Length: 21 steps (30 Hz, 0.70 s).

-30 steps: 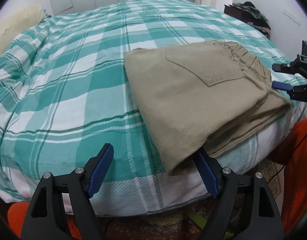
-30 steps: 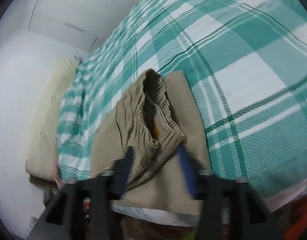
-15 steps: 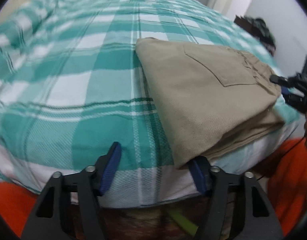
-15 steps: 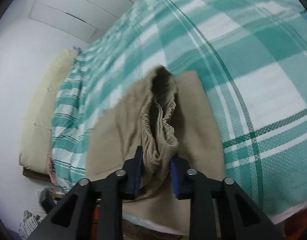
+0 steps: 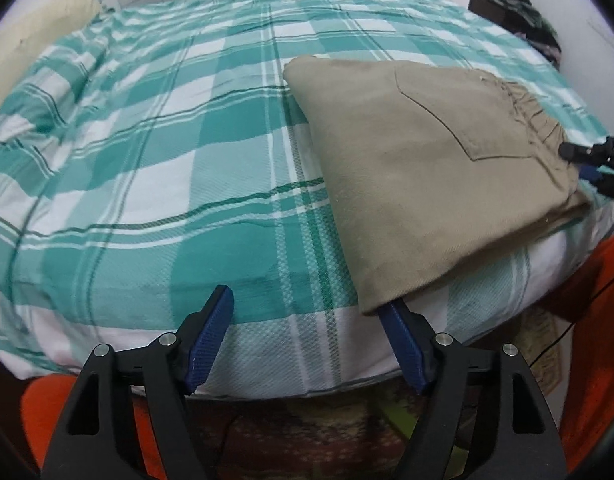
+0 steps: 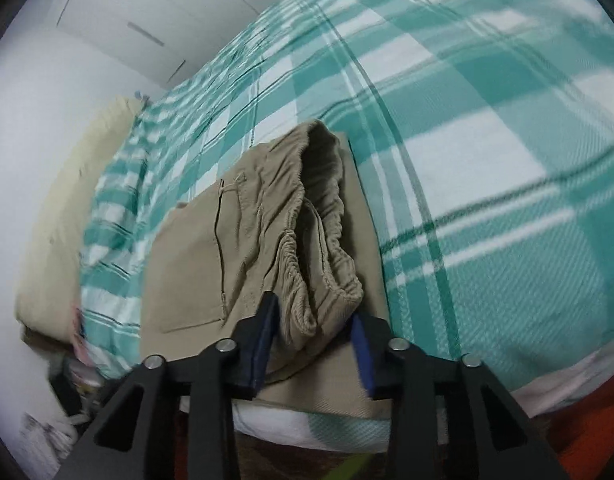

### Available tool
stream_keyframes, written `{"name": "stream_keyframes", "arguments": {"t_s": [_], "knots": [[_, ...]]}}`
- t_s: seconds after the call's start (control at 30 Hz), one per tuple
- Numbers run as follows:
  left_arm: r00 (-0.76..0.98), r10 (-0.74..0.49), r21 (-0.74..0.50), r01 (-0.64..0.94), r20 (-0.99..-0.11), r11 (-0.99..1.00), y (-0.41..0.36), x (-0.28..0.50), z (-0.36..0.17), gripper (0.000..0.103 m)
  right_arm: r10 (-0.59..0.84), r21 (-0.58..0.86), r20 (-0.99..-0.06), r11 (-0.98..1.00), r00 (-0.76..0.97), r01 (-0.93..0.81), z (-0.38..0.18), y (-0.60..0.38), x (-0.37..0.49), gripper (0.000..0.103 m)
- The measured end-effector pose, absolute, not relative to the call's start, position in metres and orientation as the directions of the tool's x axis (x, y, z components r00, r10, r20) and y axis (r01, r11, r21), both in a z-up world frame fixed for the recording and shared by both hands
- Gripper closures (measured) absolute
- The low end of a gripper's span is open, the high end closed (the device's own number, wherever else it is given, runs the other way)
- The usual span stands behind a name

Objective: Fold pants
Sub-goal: 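Lay the waistband down on the pants and open the right tool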

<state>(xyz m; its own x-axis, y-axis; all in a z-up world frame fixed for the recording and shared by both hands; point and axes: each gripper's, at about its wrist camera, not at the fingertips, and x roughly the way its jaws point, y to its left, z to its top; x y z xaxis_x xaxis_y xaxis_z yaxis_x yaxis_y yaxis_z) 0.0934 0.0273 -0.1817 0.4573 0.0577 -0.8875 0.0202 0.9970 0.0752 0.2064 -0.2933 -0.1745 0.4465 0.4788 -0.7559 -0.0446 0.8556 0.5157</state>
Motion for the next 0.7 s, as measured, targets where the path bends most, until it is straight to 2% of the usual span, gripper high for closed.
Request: {"name": "stream_keyframes", "arguments": {"t_s": [0.17, 0.37, 0.5, 0.63, 0.7], "knots": [[0.455, 0.098, 0.13, 0.04, -0.885, 0.991, 0.023, 0.091, -0.18, 0.027, 0.447, 0.472, -0.765, 0.879, 0.464, -0.07, -0.169, -0.289, 0.204, 0.062], [0.445, 0.101, 0.13, 0.037, -0.89, 0.991, 0.024, 0.092, -0.181, 0.025, 0.445, 0.472, -0.762, 0.879, 0.47, -0.067, -0.168, -0.296, 0.201, 0.061], [0.426, 0.106, 0.133, 0.034, -0.898, 0.991, 0.026, 0.092, -0.182, 0.025, 0.413, 0.449, -0.768, 0.892, 0.49, -0.049, -0.165, -0.301, 0.201, 0.053], [0.376, 0.114, 0.145, 0.055, -0.92, 0.988, 0.028, 0.087, -0.184, 0.025, 0.401, 0.447, -0.764, 0.894, 0.505, -0.033, -0.159, -0.313, 0.201, 0.051], [0.349, 0.1, 0.135, 0.078, -0.932, 0.988, 0.032, 0.08, -0.182, 0.025, 0.356, 0.395, -0.771, 0.918, 0.528, -0.043, -0.148, -0.313, 0.202, 0.051]]}}
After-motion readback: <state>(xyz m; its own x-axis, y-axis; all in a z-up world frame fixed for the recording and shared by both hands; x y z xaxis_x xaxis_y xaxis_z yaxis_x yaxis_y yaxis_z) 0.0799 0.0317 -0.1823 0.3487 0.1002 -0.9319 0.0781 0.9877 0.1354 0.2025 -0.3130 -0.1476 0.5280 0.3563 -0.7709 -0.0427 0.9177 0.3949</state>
